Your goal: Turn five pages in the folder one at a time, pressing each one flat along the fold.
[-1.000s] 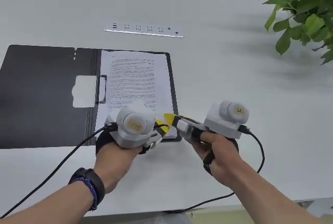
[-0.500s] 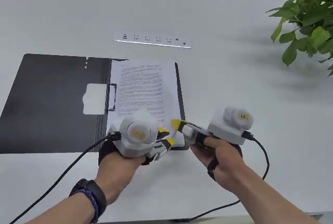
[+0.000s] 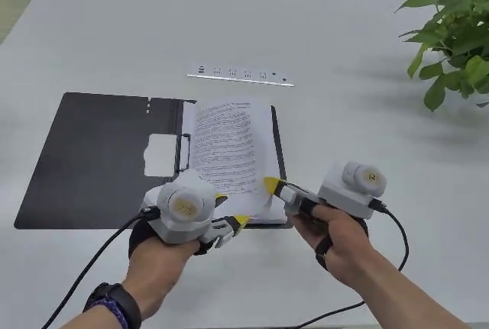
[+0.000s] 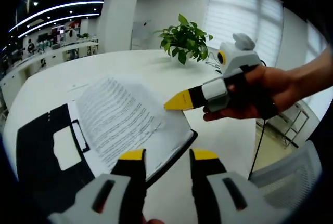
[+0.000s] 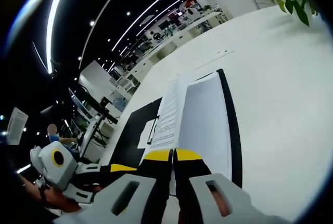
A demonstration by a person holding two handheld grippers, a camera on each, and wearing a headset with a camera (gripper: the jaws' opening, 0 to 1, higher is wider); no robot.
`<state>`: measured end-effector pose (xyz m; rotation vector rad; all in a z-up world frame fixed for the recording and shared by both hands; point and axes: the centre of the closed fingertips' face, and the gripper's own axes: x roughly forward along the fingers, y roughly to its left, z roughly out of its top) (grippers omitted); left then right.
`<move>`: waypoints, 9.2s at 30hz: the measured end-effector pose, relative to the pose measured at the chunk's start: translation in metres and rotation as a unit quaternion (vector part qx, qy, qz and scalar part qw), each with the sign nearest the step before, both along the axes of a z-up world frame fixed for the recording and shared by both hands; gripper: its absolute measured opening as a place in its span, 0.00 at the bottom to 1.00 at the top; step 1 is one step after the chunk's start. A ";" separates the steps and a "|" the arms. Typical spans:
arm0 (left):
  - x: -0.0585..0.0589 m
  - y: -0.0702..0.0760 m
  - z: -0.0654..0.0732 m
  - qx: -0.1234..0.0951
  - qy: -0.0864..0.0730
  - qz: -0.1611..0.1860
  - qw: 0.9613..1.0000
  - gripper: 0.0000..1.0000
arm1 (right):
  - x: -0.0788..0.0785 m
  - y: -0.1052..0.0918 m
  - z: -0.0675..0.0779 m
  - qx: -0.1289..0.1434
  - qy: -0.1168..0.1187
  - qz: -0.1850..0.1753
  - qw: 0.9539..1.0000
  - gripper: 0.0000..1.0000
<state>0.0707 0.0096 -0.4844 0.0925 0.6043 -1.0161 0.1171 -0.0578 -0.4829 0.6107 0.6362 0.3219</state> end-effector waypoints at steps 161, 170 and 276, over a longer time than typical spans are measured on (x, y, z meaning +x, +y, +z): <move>0.054 0.233 -0.014 0.059 0.036 0.100 0.993 0.18 | 0.022 0.190 -0.024 0.052 0.003 0.115 0.992 0.21; 0.061 0.224 -0.024 0.059 0.046 0.092 0.993 0.12 | 0.021 0.170 -0.025 0.050 0.005 0.096 0.994 0.20; 0.065 0.224 -0.075 0.084 0.072 0.127 0.986 0.00 | 0.227 0.116 -0.052 0.108 -0.023 -0.085 0.990 0.00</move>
